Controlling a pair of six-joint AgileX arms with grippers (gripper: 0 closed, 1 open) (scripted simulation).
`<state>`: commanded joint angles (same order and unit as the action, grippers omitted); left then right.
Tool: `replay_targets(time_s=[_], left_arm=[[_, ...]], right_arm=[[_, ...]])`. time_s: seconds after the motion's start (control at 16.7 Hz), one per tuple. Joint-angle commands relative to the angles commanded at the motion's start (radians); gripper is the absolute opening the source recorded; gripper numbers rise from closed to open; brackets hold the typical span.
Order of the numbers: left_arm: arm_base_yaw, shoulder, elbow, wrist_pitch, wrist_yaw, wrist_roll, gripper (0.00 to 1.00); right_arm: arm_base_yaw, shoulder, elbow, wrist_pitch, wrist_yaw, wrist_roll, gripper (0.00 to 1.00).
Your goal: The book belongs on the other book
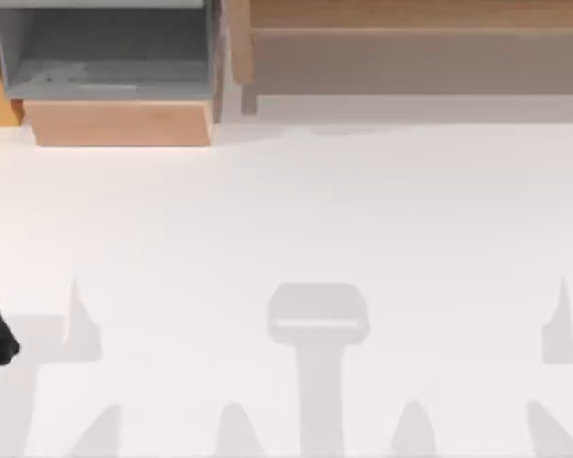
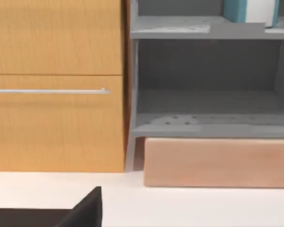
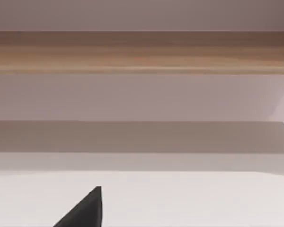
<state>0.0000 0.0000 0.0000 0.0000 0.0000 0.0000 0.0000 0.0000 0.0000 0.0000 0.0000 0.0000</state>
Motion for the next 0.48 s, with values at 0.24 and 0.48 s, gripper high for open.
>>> replay_targets(time_s=[0.24,0.48], left_arm=[[-0.010,0.032,0.029,0.015,-0.002,0.000,1.00],[-0.060,0.222,0.191,0.096,-0.016,0.000,1.00]], right_arm=[[0.000,0.000,0.000,0.000,0.000,0.000,1.00],[0.000,0.000,0.000,0.000,0.000,0.000,1.00]])
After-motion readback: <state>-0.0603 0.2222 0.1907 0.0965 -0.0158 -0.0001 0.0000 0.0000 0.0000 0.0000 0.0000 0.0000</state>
